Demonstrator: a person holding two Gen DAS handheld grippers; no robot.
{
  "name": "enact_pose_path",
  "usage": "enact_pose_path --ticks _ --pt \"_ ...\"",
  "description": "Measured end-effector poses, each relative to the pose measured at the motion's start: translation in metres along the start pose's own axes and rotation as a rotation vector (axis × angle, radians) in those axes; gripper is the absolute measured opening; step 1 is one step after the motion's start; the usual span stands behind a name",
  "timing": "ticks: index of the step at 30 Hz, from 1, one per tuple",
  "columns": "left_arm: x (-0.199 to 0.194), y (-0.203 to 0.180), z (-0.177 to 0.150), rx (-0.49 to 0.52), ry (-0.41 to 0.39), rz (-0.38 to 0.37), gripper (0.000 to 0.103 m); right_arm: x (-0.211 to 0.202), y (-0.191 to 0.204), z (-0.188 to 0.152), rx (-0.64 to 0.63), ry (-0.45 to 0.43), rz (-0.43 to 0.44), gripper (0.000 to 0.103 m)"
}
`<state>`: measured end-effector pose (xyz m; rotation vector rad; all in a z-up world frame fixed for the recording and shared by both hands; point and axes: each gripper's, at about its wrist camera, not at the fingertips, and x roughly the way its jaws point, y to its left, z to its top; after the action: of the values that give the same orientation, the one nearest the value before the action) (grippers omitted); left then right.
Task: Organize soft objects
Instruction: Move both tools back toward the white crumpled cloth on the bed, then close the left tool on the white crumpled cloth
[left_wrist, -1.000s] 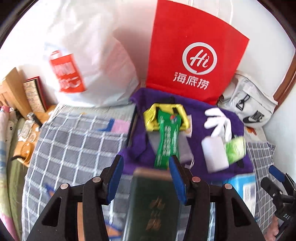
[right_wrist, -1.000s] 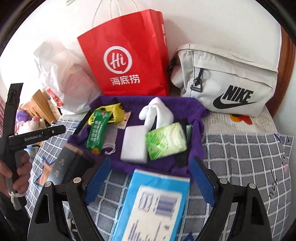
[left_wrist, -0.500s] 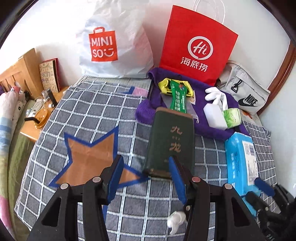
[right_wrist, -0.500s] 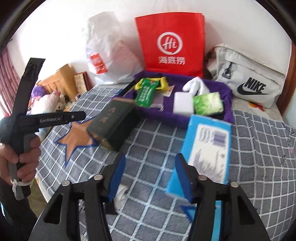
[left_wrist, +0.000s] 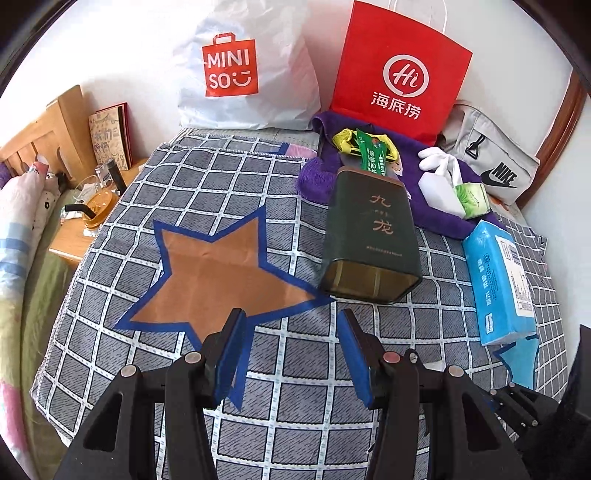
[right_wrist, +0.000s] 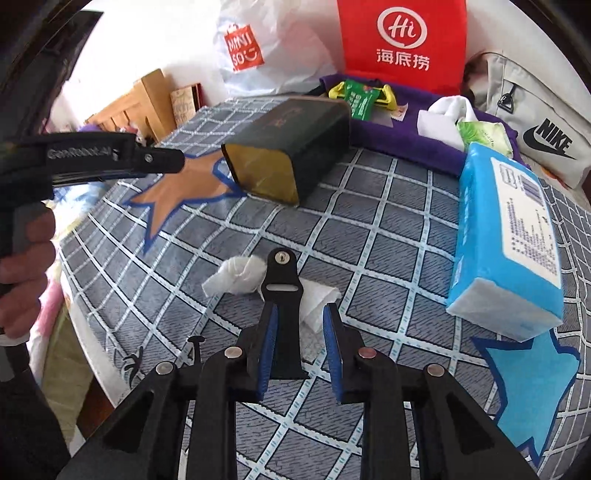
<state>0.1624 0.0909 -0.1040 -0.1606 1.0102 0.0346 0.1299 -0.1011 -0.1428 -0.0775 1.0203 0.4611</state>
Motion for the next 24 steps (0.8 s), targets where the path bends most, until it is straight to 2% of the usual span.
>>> enact_pose_path --ticks 5,11,16,21,24 --pt "-0.001 0.004 -0.007 0.006 0.002 0.000 0.049 0.012 0.010 -0.005 -0.008 0.020 0.017 0.026" --pt "0.002 0.001 -0.013 0.011 0.014 -0.002 0.049 0.015 0.017 -0.007 -0.047 -0.003 -0.041 0.020" --pt "0.008 -0.009 -0.020 0.035 0.030 -0.004 0.049 -0.011 -0.001 -0.010 0.002 -0.064 -0.002 0.020" --pt "0.016 -0.029 -0.032 0.082 0.051 -0.023 0.049 -0.028 -0.029 -0.023 0.058 -0.075 -0.059 0.020" --pt "0.025 -0.043 -0.038 0.082 0.082 -0.078 0.049 -0.035 -0.050 -0.035 0.098 -0.068 -0.078 0.020"
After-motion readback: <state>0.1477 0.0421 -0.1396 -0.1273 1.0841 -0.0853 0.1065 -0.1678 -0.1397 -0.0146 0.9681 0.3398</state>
